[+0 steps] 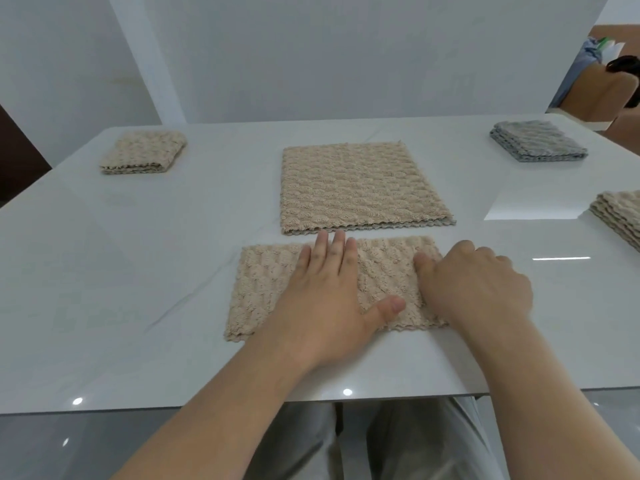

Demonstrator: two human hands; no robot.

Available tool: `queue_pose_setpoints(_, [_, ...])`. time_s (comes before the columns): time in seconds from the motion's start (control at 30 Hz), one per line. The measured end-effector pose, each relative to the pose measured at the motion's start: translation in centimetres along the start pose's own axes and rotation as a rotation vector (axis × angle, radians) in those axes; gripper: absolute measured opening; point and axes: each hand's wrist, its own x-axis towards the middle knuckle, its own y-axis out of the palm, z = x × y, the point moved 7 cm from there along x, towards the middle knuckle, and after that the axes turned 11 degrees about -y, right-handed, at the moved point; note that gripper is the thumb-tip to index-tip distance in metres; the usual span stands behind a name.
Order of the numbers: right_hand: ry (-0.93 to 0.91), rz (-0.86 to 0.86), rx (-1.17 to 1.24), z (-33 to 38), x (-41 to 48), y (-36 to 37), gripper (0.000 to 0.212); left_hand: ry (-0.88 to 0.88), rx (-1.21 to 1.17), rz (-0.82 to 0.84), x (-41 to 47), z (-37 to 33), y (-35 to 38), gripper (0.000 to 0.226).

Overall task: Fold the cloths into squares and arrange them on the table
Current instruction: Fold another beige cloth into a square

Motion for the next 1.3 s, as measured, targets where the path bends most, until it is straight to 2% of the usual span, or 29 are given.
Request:
queue_pose_setpoints(0.17, [-0.07, 0.035, 0.067, 0.6, 0.3, 0.6, 0.061, -0.028, 0.043, 0.012, 0.1, -0.2, 1.0, 0.118])
queue_pose_setpoints(0.37, [-0.089, -0.028, 0.325, 0.7, 0.1, -2.0, 0.051, -0.03, 0.021, 0.025, 0.0, -0.5, 1.0, 0.132])
queue_pose_setpoints(0.5, [-0.144, -0.107, 0.367, 1.4, -0.8, -4.7, 0.045, -0.009, 0.0, 0.029, -0.4, -1.6, 1.0, 0.134])
queue_pose_setpoints(0.77, [-0.246, -0.147, 0.451, 4.1, -2.2, -7.1, 0.041, 0.01, -0.05, -0.036, -0.8, -3.7, 1.3, 0.135])
queue_pose_setpoints(0.97, [-0.292, -0.136, 0.532, 5.8, -2.3, -6.6, 0.038, 0.122, -0.299, 0.068, -1.9, -1.6, -1.6, 0.143])
queue_pose_setpoints(1.03, [-0.333, -0.124, 0.58, 6.7, -2.6, -6.3, 0.032, 0.1, -0.311, 0.038, -2.5, 0.7, -3.6, 0.131])
queue_pose_setpoints(1.07, [-0.354, -0.111, 0.61, 7.3, -2.9, -6.1, 0.029, 0.055, -0.325, -0.015, -2.6, 2.2, -4.5, 0.117])
queue_pose_setpoints(1.2, [-0.467, -0.028, 0.718, 10.9, -4.0, -4.8, 0.028, -0.28, -0.571, -0.306, -2.5, 9.4, -6.5, 0.039])
queue_pose_setpoints(1.23, [-0.499, -0.017, 0.721, 11.9, -4.3, -4.4, 0.027, -0.357, -0.673, -0.312, -2.5, 10.8, -6.3, 0.026])
queue_pose_setpoints(1.3, [-0.55, 0.004, 0.698, 13.8, -4.7, -3.5, 0.021, -0.438, -0.878, -0.243, -2.3, 12.4, -5.3, 0.016])
